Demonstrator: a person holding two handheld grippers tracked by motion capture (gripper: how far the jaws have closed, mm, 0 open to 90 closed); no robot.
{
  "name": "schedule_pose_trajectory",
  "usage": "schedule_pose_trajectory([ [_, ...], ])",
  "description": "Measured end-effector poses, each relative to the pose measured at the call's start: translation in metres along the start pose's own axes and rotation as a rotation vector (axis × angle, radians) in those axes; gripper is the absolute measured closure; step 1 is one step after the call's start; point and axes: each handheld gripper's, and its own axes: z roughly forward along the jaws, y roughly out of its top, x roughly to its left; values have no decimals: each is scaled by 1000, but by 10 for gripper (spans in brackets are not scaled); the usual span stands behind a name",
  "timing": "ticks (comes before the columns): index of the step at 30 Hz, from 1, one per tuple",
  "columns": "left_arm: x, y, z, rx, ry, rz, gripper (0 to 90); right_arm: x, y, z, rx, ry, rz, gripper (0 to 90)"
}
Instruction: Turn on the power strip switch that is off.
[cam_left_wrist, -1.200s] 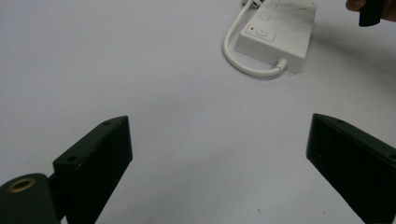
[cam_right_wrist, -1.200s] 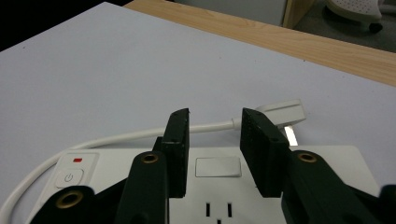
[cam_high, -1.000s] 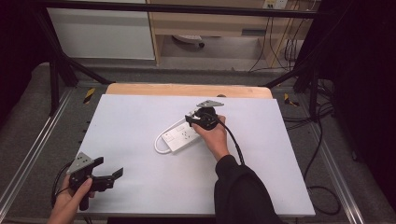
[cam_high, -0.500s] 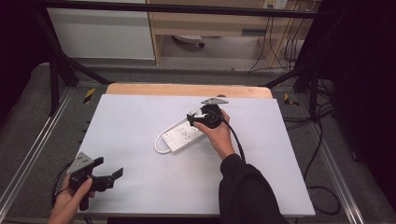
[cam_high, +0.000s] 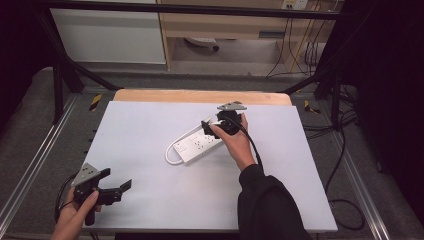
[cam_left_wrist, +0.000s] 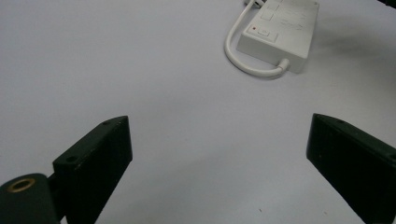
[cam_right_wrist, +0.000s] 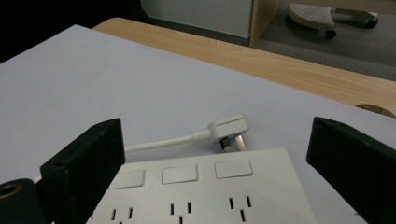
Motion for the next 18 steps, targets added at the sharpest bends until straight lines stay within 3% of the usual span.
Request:
schedule_pose_trajectory([
  [8,0,0,0,-3,-1,1,68,-8,8,-15,-29,-11,29,60],
  [18,0,0,-1,-5,0,0,68,-19,15,-48,-93,-25,9,74],
])
